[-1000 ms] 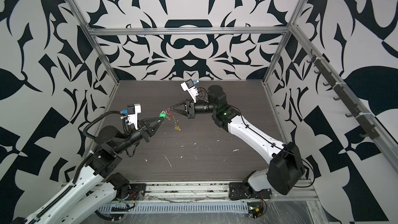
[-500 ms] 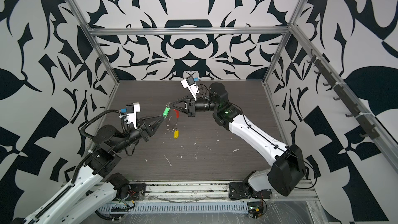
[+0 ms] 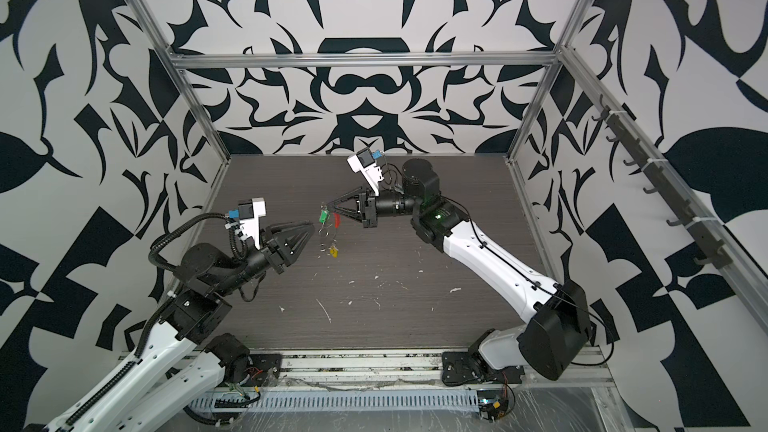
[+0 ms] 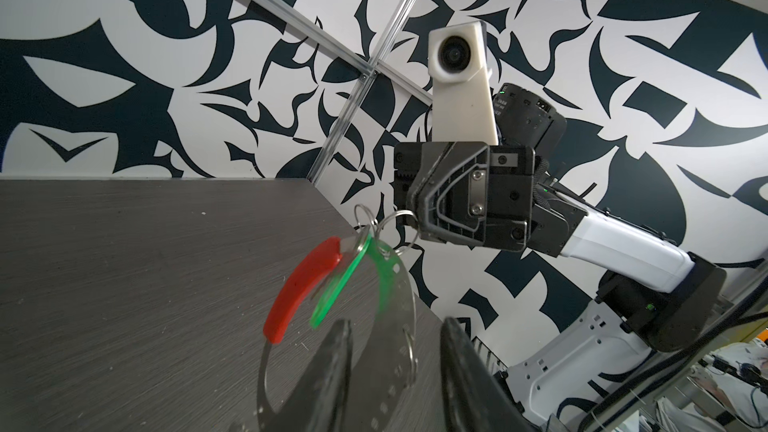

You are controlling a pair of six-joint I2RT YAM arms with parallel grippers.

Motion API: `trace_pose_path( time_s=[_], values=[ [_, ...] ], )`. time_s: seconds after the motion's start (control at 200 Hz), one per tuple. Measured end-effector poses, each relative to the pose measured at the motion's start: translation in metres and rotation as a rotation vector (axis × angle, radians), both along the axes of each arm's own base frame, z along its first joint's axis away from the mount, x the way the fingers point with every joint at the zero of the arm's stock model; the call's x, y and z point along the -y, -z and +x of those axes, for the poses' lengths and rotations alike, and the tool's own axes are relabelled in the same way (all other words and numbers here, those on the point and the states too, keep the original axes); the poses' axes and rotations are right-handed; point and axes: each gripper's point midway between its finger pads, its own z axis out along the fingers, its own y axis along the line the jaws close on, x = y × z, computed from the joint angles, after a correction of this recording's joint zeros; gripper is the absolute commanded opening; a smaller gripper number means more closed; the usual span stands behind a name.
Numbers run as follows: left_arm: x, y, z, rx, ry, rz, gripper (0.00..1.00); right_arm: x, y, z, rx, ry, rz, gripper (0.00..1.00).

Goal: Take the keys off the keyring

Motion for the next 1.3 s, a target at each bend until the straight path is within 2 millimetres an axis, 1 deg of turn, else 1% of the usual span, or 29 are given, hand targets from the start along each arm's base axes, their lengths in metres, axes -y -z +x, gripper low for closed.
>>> trace_pose_path(
  time_s=[0.305,0.39,0.585,0.66,0.725,0.87,1.3],
  values=[
    [0.000,-0.001,0.001,0.040,-0.010,0.023,0.55,0.003,-0.004,-0.010,0.016,-0.029,-0.001,0.00],
    [0.002,-0.002,0.003,0.053,-0.008,0.030,0.56,0.003,-0.004,-0.011,0.015,-0.036,-0.002,0.00],
    [0.010,-0.007,0.007,0.086,0.011,0.042,0.55,0.002,-0.004,-0.014,0.018,-0.048,-0.001,0.00],
    [0.013,-0.010,0.007,0.099,0.026,0.041,0.54,0.002,-0.006,-0.015,0.022,-0.051,0.001,0.00],
    [0.016,-0.011,0.008,0.107,0.039,0.042,0.50,0.002,-0.008,-0.016,0.028,-0.054,0.005,0.00],
    [0.021,-0.010,0.010,0.114,0.060,0.044,0.48,0.001,-0.009,-0.017,0.034,-0.057,0.007,0.00],
    [0.021,-0.012,0.008,0.126,0.062,0.045,0.48,0.000,-0.011,-0.019,0.041,-0.063,0.009,0.00]
  ],
)
